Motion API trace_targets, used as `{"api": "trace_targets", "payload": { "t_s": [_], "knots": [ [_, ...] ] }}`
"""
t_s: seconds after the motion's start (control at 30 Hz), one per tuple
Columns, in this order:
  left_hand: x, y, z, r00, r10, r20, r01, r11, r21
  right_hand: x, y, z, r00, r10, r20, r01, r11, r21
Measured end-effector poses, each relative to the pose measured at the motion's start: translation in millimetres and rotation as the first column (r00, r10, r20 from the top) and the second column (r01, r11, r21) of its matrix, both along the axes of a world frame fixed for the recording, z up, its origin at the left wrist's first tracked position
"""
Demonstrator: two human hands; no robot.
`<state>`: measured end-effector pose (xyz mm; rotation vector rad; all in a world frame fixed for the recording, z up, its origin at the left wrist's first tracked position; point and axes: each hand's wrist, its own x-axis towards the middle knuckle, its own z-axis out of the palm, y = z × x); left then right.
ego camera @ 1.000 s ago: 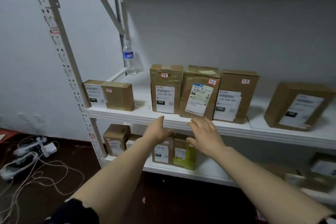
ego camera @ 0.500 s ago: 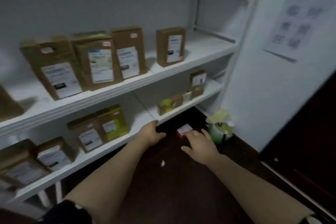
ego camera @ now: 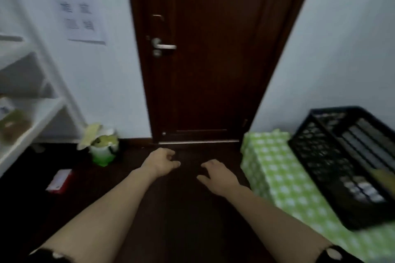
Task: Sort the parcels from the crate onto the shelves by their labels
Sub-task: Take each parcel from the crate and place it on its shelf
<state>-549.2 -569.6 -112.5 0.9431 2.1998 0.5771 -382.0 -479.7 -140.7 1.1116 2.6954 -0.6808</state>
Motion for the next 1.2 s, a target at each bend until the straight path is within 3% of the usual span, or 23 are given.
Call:
{"api": "trace_targets", "payload": {
  "t_s": [0.23, 0.5, 0.63, 0.73, 0.83, 0.93, 1.03, 1.2],
  "knots": [
    [181, 145, -3, 0.913, -0.406, -0.032, 0.407, 0.913, 0.020, 201, 83, -1, 0.903, -0.430, -0.010, 0.430, 0.903, -0.026],
    [299, 278, 3, 0.733, -0.669, -0.120, 0.675, 0.738, 0.011, 323, 168, 4, 0.652, -0.737, -0.181, 0.736, 0.672, -0.085],
    [340, 355, -3, 0.644, -0.744, -0.178, 0.762, 0.644, 0.065, 361, 227, 0, 0.429, -0.852, -0.298, 0.866, 0.482, -0.132],
    [373, 414, -12, 0.617, -0.775, -0.140, 0.786, 0.596, 0.163, 390, 267, -1, 0.132, -0.925, -0.358, 0.938, 0.233, -0.258],
    [405, 464, -19, 0.549, -0.832, -0.082, 0.831, 0.532, 0.162, 422, 302, -13, -0.190, -0.943, -0.274, 0.907, -0.062, -0.417],
    [440, 507, -30, 0.505, -0.863, -0.022, 0.858, 0.498, 0.128, 452, 332, -23, -0.415, -0.899, -0.140, 0.797, -0.285, -0.533],
    [478, 544, -54, 0.487, -0.873, 0.041, 0.871, 0.488, 0.058, 480, 365, -47, -0.540, -0.841, -0.029, 0.679, -0.416, -0.605],
    [537, 583, -108, 0.463, -0.877, 0.129, 0.880, 0.437, -0.187, 513, 417, -116, -0.659, -0.739, 0.138, 0.440, -0.527, -0.727]
  ]
}}
